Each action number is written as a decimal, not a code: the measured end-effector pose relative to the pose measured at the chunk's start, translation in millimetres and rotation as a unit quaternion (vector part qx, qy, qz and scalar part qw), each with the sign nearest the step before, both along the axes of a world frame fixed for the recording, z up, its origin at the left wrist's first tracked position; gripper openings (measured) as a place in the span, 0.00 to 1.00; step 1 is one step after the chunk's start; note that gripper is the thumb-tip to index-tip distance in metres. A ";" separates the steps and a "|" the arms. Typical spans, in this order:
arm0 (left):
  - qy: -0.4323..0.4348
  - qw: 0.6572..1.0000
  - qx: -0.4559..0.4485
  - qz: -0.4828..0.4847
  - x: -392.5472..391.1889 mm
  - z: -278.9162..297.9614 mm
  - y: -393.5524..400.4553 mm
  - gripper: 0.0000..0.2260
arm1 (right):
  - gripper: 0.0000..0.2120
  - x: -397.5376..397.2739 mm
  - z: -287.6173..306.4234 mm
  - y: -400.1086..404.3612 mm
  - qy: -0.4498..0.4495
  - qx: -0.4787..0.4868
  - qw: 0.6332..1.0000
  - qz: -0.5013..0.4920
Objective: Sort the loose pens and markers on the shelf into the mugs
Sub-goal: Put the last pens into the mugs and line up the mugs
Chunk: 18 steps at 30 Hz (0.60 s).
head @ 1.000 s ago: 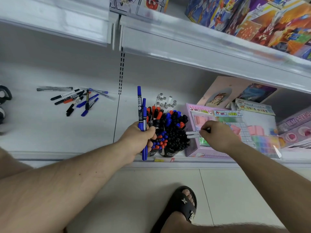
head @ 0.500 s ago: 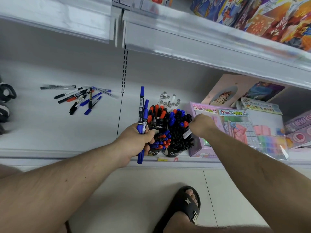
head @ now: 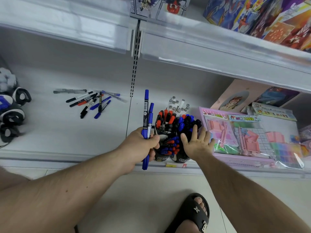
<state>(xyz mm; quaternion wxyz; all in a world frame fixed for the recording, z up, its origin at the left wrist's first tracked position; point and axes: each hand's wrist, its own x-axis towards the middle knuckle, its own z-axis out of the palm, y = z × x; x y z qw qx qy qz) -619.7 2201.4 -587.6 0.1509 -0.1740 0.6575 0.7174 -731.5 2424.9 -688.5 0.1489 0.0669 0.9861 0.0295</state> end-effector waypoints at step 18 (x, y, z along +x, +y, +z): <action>0.018 0.997 0.035 -0.073 14.7 16.8 -12.3 0.08 | 0.26 32.9 85.1 -40.6 0.097 -0.264 0.960 -0.004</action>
